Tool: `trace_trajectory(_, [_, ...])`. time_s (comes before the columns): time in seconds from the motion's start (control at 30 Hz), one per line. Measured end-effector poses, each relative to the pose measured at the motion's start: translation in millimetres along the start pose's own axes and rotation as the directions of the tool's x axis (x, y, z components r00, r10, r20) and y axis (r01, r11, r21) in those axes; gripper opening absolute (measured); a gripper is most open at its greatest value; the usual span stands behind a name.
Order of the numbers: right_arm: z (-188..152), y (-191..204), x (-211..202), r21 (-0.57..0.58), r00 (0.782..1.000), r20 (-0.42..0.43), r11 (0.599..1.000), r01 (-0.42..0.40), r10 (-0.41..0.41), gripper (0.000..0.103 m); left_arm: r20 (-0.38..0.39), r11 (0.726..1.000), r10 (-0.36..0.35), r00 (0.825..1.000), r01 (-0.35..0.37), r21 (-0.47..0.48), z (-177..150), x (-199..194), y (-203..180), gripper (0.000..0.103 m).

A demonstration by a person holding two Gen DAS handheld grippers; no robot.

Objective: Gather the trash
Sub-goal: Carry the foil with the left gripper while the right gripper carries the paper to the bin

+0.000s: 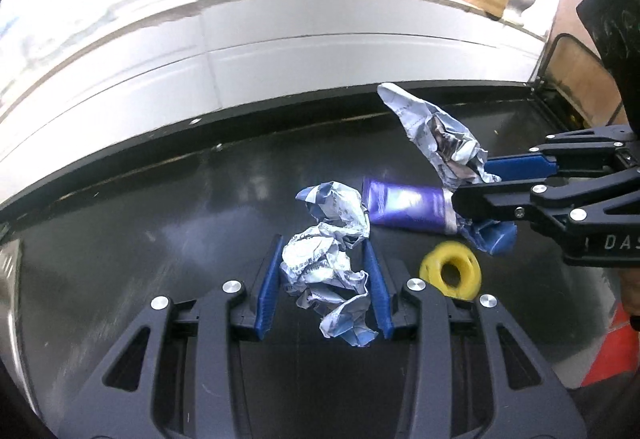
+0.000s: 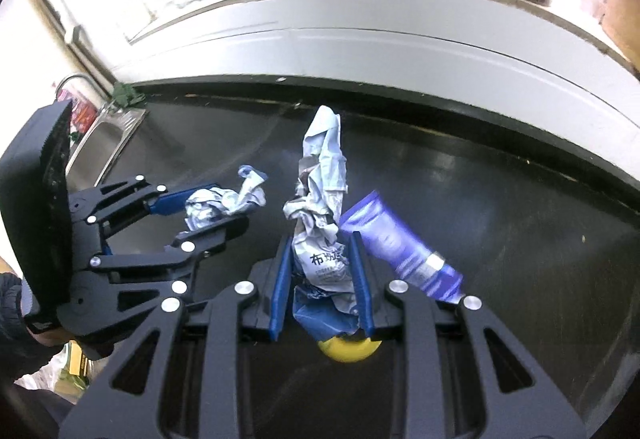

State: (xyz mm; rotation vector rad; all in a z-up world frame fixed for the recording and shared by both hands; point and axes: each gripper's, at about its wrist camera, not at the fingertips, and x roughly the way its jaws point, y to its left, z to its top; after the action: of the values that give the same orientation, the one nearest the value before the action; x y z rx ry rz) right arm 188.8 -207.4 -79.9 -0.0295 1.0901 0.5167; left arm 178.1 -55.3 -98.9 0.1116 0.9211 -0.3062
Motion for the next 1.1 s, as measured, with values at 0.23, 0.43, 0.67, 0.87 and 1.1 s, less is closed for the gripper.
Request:
trace_trajectory(0.23, [-53.6,39.1,-28.3,-0.016,1.0,-0.001,1.0,0.019,-0.019,0.029,0.016,0.999,0.029,0.999,-0.029,-0.012,-51.0,-57.3,-9.5,0.039])
trace_trajectory(0.43, [-81.5,70.2,-35.2,-0.024,1.0,-0.009,0.999,0.028,-0.028,0.029,0.021,0.998,0.051,0.998,-0.051,-0.032,-89.9,-91.0,-2.4,0.039])
trace_trajectory(0.67, [-84.0,129.7,-39.4,-0.116,1.0,0.01,0.993,-0.007,0.009,0.029,0.04,0.987,0.125,0.991,-0.12,-0.107,-126.2,-129.2,19.8,0.039])
trace_trajectory(0.87, [-74.9,227.2,-23.3,-0.276,0.988,-0.022,0.949,-0.152,0.152,0.029,0.042,0.93,0.278,0.96,-0.258,-0.261,-178.9,-187.2,61.8,0.039])
trace_trajectory(1.1, [-101.5,366.1,19.5,-0.439,0.921,-0.222,0.811,-0.387,0.319,0.029,-0.085,0.774,0.453,0.887,-0.439,-0.458,-291.0,-258.5,111.0,0.039])
